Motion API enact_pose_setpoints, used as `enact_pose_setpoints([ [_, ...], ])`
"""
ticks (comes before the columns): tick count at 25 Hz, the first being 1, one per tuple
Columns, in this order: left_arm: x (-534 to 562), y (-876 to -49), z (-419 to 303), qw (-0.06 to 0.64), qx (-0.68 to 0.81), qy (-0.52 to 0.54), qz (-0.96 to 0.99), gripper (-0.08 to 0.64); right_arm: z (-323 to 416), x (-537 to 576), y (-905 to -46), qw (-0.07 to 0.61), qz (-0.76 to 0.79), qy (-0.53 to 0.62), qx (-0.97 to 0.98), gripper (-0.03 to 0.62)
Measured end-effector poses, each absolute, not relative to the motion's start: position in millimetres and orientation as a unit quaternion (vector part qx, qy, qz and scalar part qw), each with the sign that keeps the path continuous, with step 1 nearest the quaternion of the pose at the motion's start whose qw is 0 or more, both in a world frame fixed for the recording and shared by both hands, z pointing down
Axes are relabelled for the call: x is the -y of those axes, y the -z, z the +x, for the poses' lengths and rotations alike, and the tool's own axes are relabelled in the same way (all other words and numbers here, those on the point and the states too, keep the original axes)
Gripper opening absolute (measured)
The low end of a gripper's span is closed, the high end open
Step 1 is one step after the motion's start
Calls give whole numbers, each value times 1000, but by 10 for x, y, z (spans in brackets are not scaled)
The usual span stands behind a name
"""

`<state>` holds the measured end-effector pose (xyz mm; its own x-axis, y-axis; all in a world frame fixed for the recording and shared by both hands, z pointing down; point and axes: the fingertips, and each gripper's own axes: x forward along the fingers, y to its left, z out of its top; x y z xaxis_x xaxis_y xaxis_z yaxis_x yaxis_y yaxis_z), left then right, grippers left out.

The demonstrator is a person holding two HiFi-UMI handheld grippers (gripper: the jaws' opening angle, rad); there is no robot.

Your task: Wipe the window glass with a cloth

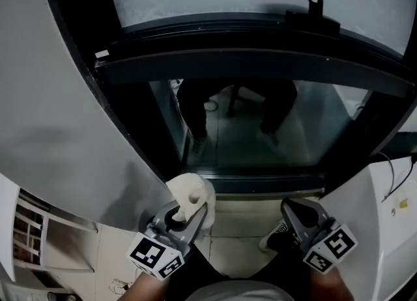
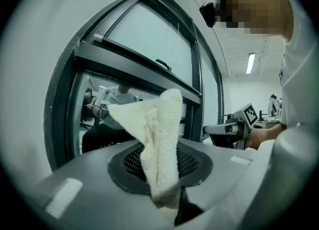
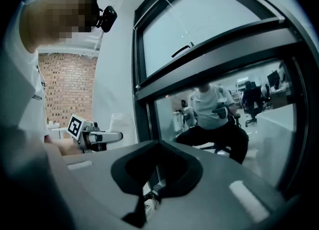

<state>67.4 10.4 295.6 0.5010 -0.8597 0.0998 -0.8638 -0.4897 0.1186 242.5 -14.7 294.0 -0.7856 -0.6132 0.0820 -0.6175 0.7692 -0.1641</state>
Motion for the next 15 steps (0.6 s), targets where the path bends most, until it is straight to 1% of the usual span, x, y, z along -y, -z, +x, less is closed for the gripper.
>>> enact_pose_setpoints([
  [7,307,-3019,509,57,525,-28,849,110,2411,457,-3017,23,346,-76,935,2],
  [11,560,-2992,279,44,558,-38,828,110,2356,633,-3067,27,343,-70,936,2],
  [15,804,-2987,34,44,589,-36,806,110,2274,821,-3167,49,341,-47,937,2],
])
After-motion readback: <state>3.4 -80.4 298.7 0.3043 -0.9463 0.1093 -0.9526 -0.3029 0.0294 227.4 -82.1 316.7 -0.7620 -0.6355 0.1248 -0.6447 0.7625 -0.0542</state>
